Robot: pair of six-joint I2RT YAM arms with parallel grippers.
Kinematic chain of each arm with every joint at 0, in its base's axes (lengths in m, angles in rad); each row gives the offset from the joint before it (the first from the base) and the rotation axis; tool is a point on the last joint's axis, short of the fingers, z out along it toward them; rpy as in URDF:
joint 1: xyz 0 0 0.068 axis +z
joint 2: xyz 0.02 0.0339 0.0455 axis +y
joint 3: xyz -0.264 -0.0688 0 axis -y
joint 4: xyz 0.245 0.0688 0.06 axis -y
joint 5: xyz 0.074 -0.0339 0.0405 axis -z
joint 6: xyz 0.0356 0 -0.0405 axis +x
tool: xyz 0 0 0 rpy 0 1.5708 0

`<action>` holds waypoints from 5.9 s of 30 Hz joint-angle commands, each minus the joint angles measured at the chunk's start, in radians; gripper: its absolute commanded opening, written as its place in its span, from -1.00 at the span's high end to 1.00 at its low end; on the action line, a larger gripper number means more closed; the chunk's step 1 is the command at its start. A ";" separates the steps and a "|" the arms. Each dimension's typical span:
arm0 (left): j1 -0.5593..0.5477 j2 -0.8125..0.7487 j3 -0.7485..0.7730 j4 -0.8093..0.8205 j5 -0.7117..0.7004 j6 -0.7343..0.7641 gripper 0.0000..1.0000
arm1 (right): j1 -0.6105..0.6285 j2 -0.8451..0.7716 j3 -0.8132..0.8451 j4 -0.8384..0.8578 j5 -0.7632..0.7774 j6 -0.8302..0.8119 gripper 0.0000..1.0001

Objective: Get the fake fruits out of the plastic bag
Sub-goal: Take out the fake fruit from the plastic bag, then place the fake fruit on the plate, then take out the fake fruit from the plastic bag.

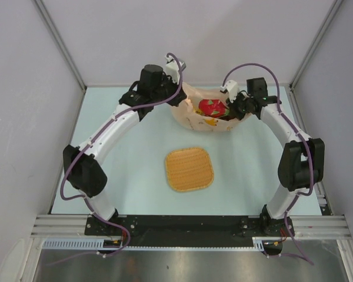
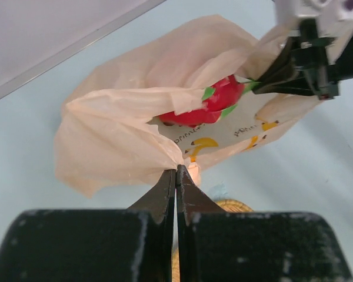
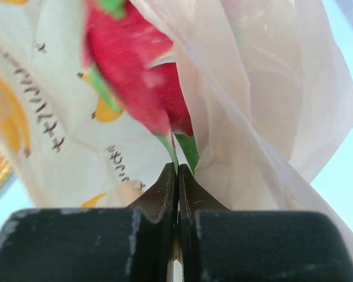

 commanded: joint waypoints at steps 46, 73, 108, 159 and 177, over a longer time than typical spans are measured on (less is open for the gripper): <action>0.089 0.063 -0.031 0.016 0.227 0.084 1.00 | 0.465 -0.371 -0.545 0.228 -0.084 -0.276 1.00; 0.083 0.052 -0.032 0.047 0.339 0.012 1.00 | 0.291 -0.485 -0.527 0.196 0.047 0.103 -0.42; 0.066 -0.180 -0.305 0.067 0.507 0.012 1.00 | 0.024 -0.515 -0.665 0.343 0.290 0.158 -0.32; 0.142 -0.204 -0.267 -0.318 0.271 0.259 1.00 | 0.270 0.166 -0.148 0.564 0.056 0.197 -0.57; 0.142 -0.194 -0.255 -0.300 0.302 0.243 1.00 | 0.281 0.266 -0.055 0.354 0.109 0.163 -0.65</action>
